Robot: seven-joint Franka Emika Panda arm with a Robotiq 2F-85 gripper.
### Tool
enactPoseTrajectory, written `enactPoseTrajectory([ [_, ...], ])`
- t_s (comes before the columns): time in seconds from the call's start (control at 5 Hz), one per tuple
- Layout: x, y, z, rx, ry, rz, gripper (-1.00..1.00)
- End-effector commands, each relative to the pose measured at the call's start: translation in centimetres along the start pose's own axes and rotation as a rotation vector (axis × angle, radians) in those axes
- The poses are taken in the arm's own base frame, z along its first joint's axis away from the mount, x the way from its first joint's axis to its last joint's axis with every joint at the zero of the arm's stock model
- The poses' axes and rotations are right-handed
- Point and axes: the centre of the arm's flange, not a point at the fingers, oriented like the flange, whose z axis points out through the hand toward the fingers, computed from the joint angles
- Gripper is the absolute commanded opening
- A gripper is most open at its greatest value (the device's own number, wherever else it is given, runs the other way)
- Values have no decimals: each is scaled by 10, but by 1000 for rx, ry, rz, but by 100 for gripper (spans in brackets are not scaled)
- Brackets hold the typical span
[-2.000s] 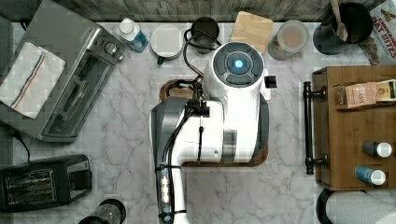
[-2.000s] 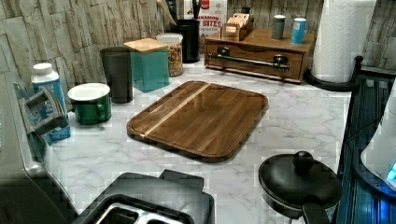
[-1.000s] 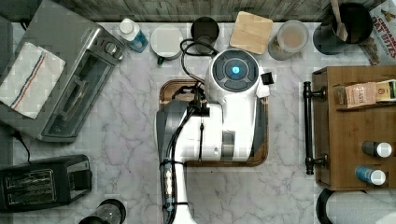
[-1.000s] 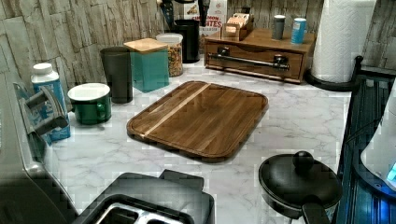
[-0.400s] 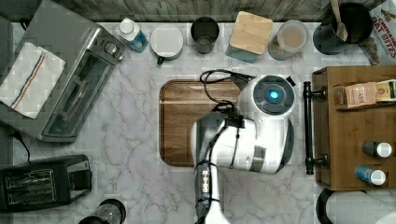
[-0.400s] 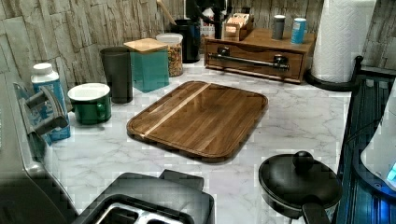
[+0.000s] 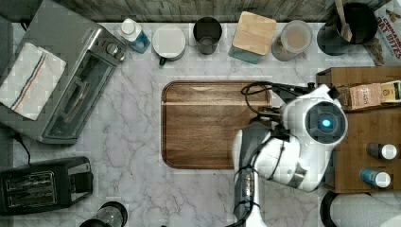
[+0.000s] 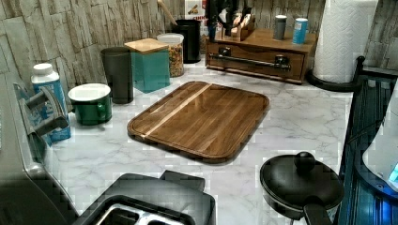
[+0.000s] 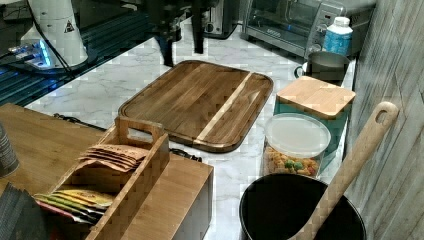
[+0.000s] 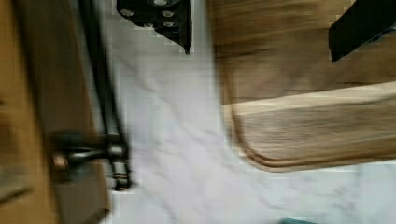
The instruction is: Open the drawer.
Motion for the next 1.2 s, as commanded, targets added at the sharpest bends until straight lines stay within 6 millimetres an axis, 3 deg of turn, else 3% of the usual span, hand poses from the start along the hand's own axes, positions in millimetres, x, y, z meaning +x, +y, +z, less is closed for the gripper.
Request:
enactPoseTrajectory([
  [0.2,-3,53,5,-84,44,-86,100],
  [0.8,0,90,39,-154,20,-131,100],
  [1.2,-25,97,49,-195,62,-39,100],
])
